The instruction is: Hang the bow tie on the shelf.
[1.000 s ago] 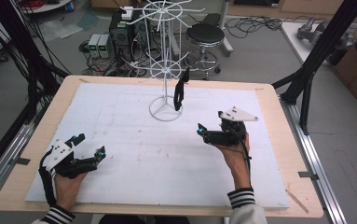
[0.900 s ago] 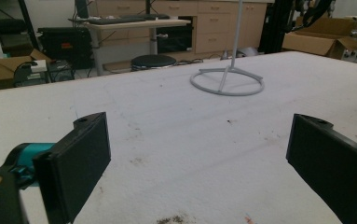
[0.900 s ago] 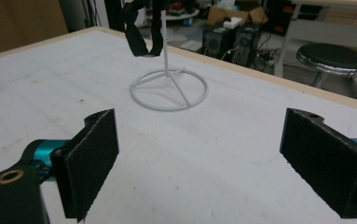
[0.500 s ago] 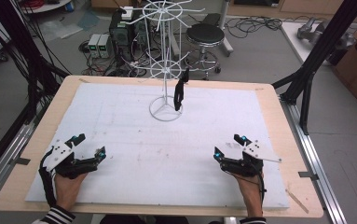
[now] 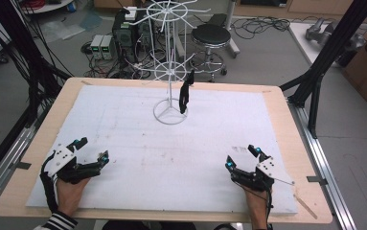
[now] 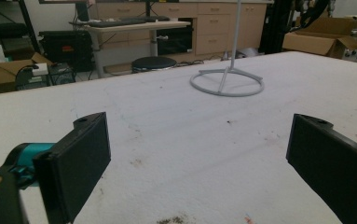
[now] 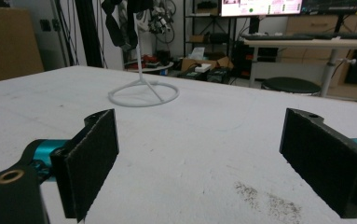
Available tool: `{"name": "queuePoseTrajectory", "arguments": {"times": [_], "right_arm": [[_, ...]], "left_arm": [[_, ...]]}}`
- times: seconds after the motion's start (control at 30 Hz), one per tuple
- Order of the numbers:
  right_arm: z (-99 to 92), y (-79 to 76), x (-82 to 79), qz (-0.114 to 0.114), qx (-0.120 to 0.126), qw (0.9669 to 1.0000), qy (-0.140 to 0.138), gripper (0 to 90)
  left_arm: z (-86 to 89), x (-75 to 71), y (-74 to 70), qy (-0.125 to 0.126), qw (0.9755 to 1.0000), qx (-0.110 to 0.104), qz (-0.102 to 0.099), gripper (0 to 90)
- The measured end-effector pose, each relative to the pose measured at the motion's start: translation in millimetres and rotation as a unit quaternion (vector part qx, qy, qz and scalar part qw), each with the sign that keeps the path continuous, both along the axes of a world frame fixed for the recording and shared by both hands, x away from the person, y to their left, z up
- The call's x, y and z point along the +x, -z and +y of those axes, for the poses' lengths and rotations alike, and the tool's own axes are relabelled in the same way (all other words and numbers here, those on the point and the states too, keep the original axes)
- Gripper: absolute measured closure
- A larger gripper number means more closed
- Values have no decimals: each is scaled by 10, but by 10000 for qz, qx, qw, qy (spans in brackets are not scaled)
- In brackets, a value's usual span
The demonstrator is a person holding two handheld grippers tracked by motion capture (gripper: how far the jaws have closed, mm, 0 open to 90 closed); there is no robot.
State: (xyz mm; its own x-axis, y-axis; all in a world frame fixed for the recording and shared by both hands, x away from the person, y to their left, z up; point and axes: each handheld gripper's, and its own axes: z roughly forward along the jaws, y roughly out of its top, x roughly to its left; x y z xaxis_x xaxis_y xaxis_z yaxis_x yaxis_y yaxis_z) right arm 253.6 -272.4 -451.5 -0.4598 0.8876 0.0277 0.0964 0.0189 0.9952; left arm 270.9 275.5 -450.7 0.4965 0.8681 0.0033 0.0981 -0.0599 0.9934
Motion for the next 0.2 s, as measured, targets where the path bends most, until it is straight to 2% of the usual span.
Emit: {"name": "queuePoseTrajectory", "arguments": {"times": [0.1,0.2], "right_arm": [[10,13,-30,-159,-51,9999,4,107],[24,13,-30,-156,-108,9998,40,107]], "left_arm": [[1,-2,2,-20,10000,-13,-2,67],[-2,-4,3,-23,10000,-26,-12,66]]}}
